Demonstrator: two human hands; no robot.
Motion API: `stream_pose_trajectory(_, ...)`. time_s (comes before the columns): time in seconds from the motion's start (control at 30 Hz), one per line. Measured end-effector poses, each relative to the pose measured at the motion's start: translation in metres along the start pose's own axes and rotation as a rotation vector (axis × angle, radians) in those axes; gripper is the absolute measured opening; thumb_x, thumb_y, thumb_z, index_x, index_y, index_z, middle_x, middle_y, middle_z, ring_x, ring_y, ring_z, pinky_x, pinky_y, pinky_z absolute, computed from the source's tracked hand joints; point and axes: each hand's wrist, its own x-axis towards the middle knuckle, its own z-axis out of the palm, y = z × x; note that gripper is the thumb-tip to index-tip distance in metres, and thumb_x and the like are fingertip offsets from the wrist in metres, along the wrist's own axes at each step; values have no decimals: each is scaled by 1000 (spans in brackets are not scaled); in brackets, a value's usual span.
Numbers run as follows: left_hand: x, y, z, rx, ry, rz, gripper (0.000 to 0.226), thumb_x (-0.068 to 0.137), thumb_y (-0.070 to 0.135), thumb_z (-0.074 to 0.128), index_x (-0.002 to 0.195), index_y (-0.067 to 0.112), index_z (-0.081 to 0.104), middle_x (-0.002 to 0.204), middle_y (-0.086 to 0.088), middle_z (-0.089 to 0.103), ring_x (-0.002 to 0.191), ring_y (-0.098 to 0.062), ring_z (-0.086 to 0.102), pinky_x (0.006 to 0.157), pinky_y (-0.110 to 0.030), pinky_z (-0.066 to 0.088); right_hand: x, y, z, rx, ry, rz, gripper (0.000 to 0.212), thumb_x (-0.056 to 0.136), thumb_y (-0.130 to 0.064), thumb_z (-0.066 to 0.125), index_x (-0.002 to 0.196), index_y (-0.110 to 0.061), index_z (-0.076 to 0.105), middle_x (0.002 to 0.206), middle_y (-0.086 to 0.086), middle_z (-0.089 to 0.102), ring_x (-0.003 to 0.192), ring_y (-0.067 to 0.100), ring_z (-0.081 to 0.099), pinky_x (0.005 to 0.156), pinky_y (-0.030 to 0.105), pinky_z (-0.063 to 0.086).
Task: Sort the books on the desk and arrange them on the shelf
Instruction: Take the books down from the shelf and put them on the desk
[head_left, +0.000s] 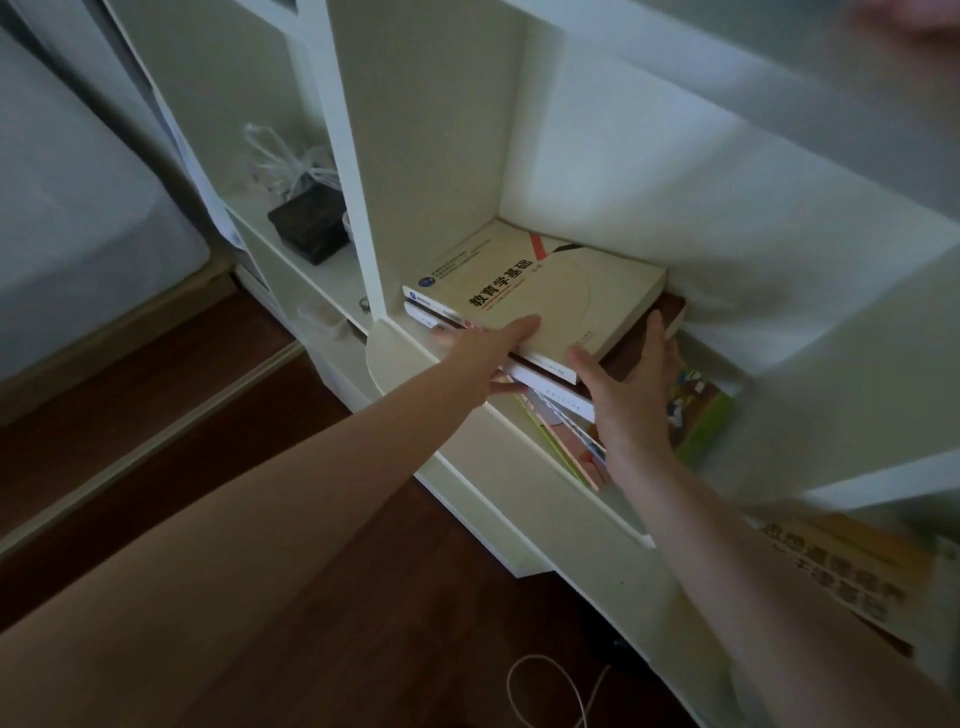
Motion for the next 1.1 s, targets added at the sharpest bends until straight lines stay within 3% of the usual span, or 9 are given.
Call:
stream_pose_trajectory(0.1,-3,1,5,-99,4,-14,27,85,11,69,80,12,42,84,-8,58,82,-24,60,90,-48,52,1,-1,3,-13,26,4,100,82,-18,76,154,-31,8,160,5,4,146,25,15,109,31,30)
stream_pose_trajectory(0.2,0,-5,0,-180,46,-6,35,82,6,71,100,6,42,85,-8,58,72,-20,60,76,-44,57,-9,-1,9,-23,43,51,110,79,-13,78,154,-35,0,160,5,2,146,29,14,114,51,31)
stream_pose_trajectory(0.27,0,-11,-6,-210,34,-34,39,81,4,72,112,7,48,99,-8,63,78,-19,61,69,-37,56,-25,0,16,-9,69,62,115,77,-11,79,154,-32,-3,158,8,4,145,29,16,116,51,27)
stream_pose_trajectory(0.4,-3,-24,-29,-250,9,-90,24,80,1,70,99,9,58,100,-8,64,86,-19,61,75,-32,54,-67,0,28,63,103,81,115,73,-7,81,154,-26,1,153,9,13,140,27,18,118,48,23)
stream_pose_trajectory(0.6,-8,-44,-75,-138,-87,-15,53,72,3,74,121,7,54,114,-11,67,105,-31,64,82,-41,56,-99,4,15,1,35,46,112,62,-26,89,147,-28,16,146,-2,19,137,23,21,112,49,33)
stream_pose_trajectory(0.7,-10,-49,-101,-100,-119,-24,74,61,8,77,129,13,48,118,-10,66,105,-30,65,85,-47,55,-64,-6,-17,-244,-119,-132,101,67,-52,77,148,-33,20,147,-9,26,140,17,22,113,49,30)
stream_pose_trajectory(0.97,-18,-68,-135,-121,-196,-26,70,68,1,70,131,19,46,115,-9,68,94,-28,70,67,-42,59,-16,-18,-7,-316,-539,82,119,66,-56,78,149,-38,-4,118,5,59,106,23,59,90,37,49)
stream_pose_trajectory(1.03,-20,-72,-138,-119,-202,-20,69,67,1,70,129,20,47,112,-8,69,94,-28,70,68,-43,60,-18,-15,2,-323,-562,116,130,45,-70,83,142,-51,-2,137,9,49,122,28,51,101,51,44)
stream_pose_trajectory(1.1,-24,-75,-144,-100,-221,-1,78,59,4,81,128,21,48,111,-6,70,96,-30,69,70,-45,59,-23,-10,9,-343,-559,90,125,49,-60,87,140,-53,2,152,6,30,136,32,35,109,58,34)
